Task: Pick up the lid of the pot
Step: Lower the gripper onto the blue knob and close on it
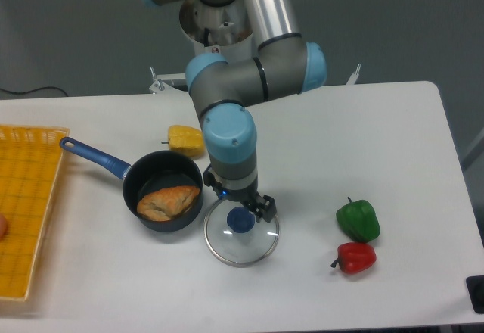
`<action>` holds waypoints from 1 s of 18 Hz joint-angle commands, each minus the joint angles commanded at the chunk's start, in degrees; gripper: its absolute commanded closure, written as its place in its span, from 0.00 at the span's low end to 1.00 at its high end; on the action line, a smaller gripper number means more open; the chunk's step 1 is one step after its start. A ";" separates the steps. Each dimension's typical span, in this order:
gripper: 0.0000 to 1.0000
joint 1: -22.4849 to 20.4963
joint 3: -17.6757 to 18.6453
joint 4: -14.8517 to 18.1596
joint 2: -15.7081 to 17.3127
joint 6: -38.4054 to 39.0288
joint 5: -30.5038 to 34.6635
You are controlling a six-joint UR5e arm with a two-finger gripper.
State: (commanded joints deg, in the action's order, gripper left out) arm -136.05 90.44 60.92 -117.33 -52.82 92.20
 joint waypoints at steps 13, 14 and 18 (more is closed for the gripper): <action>0.00 0.70 0.18 -0.45 -2.91 0.53 0.09; 0.00 0.70 0.18 -0.36 -2.91 0.53 0.09; 0.00 0.79 0.53 -0.36 -2.91 0.62 0.00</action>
State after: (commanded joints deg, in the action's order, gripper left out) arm -135.26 90.97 60.56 -120.23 -52.21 92.20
